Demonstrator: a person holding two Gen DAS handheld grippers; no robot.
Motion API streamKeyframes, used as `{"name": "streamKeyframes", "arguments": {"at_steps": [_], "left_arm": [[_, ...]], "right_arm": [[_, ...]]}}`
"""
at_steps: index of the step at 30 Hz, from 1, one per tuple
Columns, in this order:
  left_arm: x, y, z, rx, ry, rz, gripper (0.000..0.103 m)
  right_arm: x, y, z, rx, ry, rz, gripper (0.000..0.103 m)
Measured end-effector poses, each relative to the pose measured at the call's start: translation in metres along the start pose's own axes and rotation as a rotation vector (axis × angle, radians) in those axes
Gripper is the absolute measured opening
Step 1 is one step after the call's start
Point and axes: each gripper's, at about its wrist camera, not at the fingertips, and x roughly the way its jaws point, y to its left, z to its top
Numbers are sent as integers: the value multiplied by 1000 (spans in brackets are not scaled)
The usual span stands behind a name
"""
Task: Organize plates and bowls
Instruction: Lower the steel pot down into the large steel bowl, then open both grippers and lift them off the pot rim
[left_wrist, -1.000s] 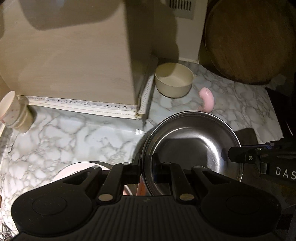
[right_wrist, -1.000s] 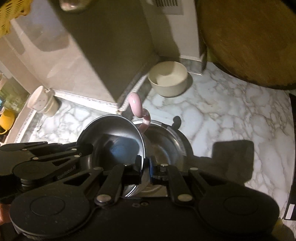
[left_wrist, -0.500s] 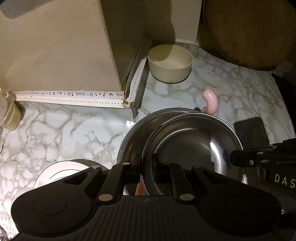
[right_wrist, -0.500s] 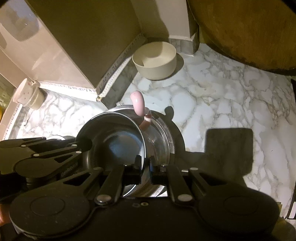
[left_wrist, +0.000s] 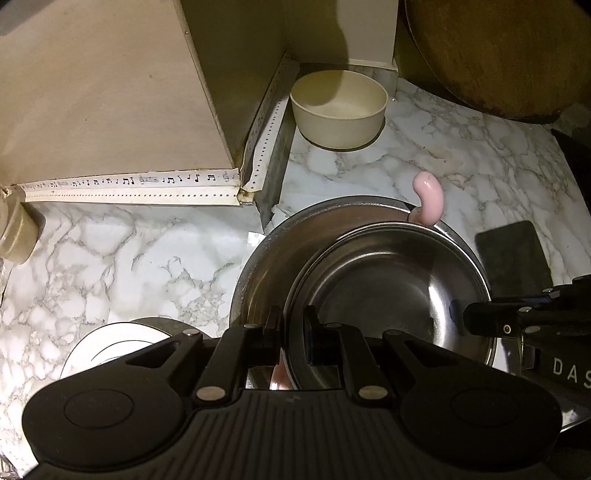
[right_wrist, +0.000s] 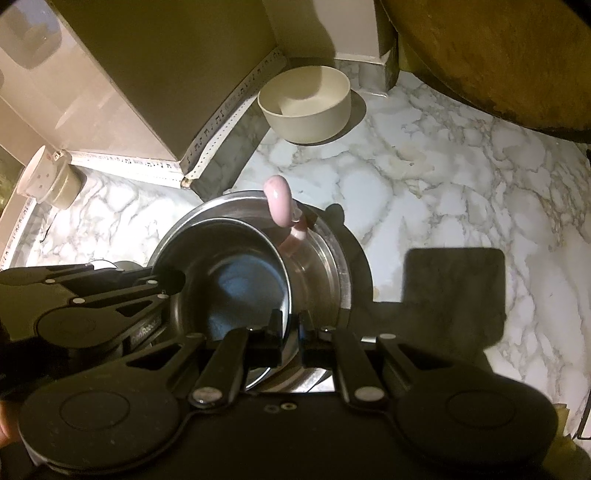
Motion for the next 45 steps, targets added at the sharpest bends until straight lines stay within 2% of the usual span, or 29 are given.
{"name": "streamKeyframes", "arguments": {"at_steps": [19,24,28,45], "left_arm": [[-2,-38,0,49,20,-84,11],[4,-43,-2,52,32,-98,11],[5,-36,-1,15,33,-115,11],[-27,-13,-2,-14,-31,-194,11]], "right_arm": [[-14,-37,-8,7,-1,-58,8],[-17,-47,-8,28,-5,-45,9],[-16,-42,-9,7,-3,-44,13],[-28,-29,-8,-61,-15,-23,27]]}}
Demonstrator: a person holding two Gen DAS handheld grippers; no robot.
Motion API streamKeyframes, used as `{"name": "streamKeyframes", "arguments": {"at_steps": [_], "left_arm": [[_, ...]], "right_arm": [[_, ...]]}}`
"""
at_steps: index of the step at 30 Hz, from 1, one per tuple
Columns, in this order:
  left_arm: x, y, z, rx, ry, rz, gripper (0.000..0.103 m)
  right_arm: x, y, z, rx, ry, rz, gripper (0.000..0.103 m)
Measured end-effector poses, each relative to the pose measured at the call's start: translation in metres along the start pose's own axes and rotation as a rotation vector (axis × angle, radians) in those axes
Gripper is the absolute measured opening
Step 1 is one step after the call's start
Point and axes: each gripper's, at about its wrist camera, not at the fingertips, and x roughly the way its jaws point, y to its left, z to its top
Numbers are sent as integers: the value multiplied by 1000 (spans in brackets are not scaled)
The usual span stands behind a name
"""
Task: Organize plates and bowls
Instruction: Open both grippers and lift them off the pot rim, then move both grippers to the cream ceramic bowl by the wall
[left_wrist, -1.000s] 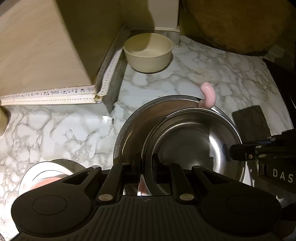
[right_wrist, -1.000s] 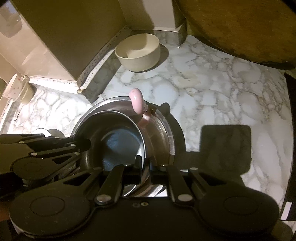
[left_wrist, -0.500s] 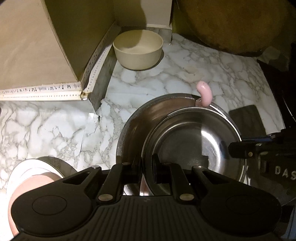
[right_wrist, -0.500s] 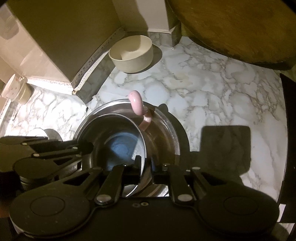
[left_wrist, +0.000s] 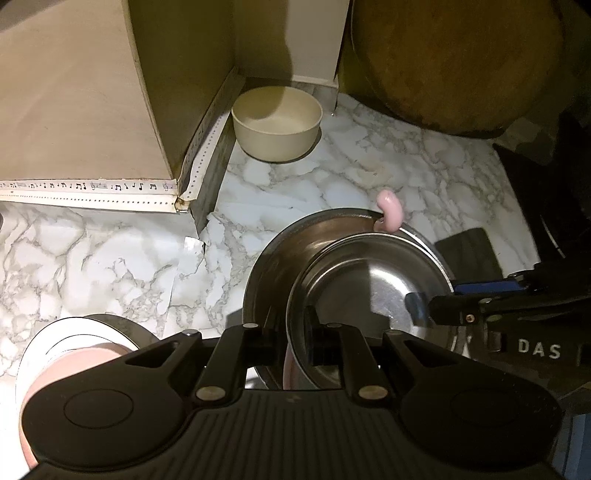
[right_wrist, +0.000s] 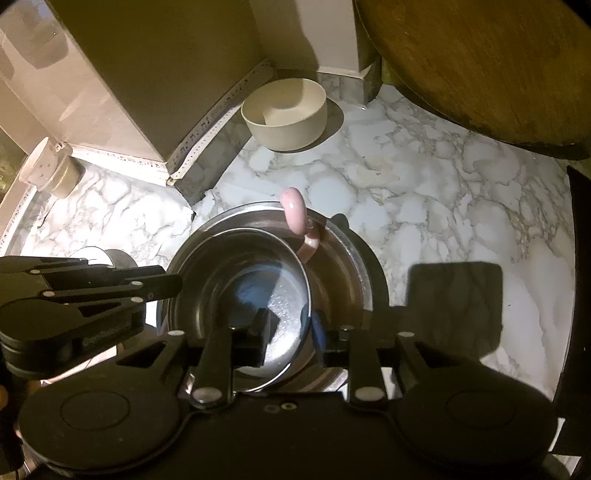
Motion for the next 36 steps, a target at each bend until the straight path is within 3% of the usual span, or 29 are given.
{"name": "streamKeyframes", "arguments": {"at_steps": [14,22,24,26,28,36], "left_arm": [[-26,4,3,-31,-68,-35,12],[-33,5,15,-41,-110,-40,14],[-32,5,19,-51,-121,-42,22],[-31,5,24,-62,-132,-42,50],[-29,6,28,-71,-155,-32,67],[-13,7,54,-143,-205,-6,77]], "right_arm": [[-23,16,8,-66,-55,64,35],[-35,10,26,-87,-115,53,49],[-35,4,33,-76,-122,54,50],[-35,-1,40,-64,-128,56,50],[-35,-6,46,-51,-135,56,51],[-32,-26,81,-22,-183,21,71]]}}
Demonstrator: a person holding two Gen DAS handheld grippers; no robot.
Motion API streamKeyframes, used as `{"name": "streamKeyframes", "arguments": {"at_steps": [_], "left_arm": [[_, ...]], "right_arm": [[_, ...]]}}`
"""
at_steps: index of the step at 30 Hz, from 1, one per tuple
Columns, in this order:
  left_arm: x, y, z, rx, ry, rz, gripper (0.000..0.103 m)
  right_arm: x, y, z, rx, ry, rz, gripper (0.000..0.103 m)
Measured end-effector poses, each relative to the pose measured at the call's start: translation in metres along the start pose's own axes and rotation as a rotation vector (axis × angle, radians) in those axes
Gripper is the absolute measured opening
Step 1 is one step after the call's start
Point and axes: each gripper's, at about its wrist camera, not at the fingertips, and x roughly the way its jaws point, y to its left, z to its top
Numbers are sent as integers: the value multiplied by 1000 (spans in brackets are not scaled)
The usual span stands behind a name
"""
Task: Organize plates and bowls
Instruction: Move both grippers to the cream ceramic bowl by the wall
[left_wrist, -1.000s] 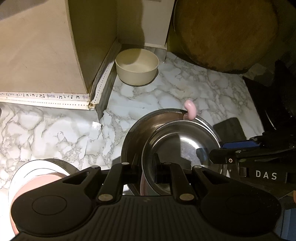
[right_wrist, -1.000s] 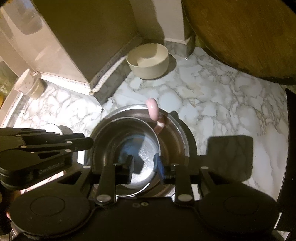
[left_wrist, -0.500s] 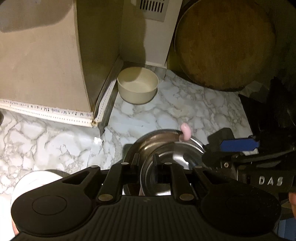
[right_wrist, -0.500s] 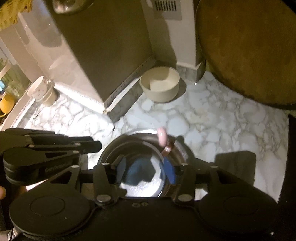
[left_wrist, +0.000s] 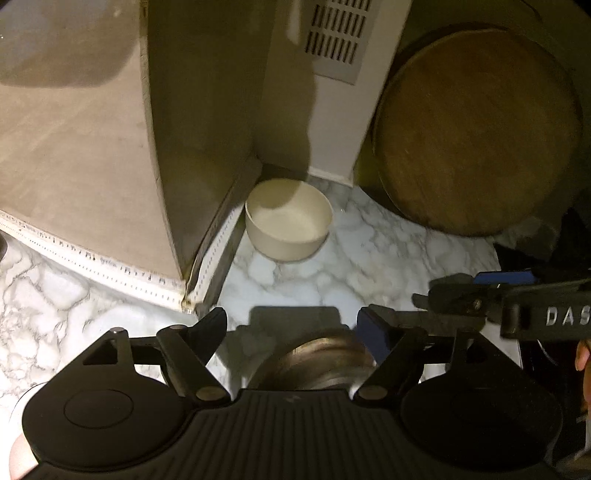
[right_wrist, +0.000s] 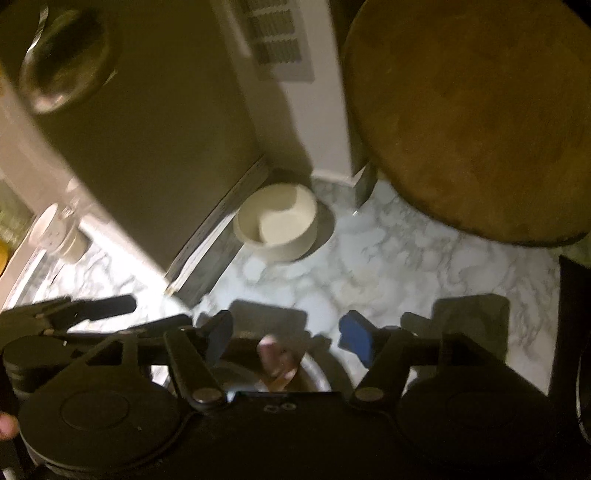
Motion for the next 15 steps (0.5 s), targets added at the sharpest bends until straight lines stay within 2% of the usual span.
{"name": "streamKeyframes", "arguments": {"at_steps": [7,15], "left_arm": [[29,-3,13,-97,-7,30,77],[62,-5,30,-222,-8,102,77]], "right_arm": [[25,-25,38,44,-2,-28,75],[64,-45,66,75,45,-10,75]]}}
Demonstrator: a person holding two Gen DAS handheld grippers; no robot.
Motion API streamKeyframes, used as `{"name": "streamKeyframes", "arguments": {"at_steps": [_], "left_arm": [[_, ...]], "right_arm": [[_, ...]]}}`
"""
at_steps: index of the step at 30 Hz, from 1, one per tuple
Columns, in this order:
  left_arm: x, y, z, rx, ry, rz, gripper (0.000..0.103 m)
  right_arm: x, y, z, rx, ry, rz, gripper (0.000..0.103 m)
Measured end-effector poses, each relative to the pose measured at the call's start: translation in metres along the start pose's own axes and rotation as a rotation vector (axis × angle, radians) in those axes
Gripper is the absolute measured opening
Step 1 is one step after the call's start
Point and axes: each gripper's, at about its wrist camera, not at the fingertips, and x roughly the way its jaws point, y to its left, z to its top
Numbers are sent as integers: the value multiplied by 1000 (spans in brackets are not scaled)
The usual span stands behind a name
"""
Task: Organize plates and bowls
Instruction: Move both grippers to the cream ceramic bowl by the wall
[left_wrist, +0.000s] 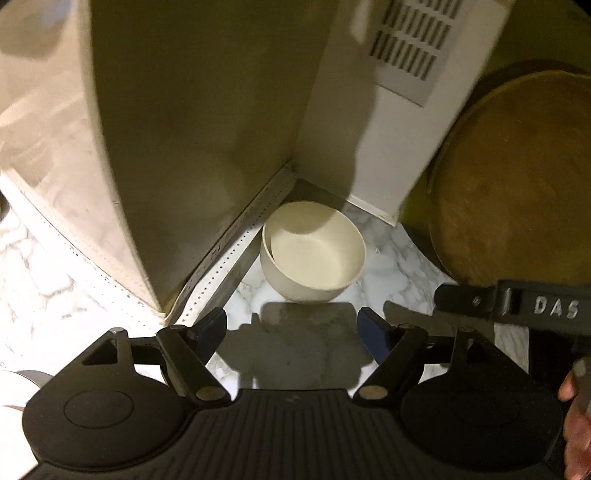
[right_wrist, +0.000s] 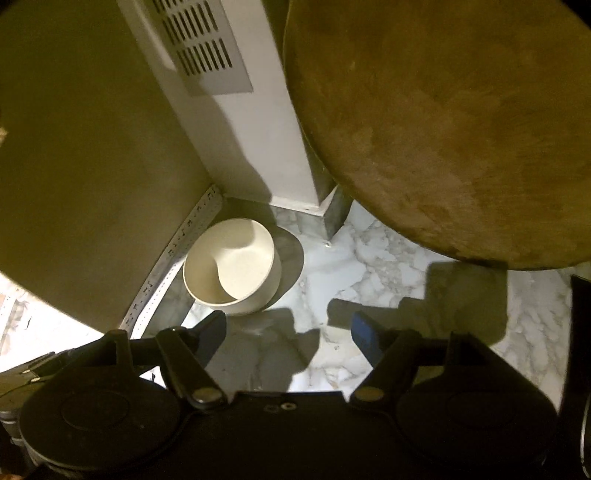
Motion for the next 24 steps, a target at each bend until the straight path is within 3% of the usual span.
{"name": "streamKeyframes", "arguments": {"at_steps": [12,22,24], "left_arm": [[48,-12,18,-65,-5,109,77],[82,-12,29,-98,27,139,76],[86,-13,31,-91,28,145,69]], "right_arm": [[50,-11,22,48,26,24,71],[88,-22,37,91,55,41,51],[94,-22,39,84,60,44,45]]}}
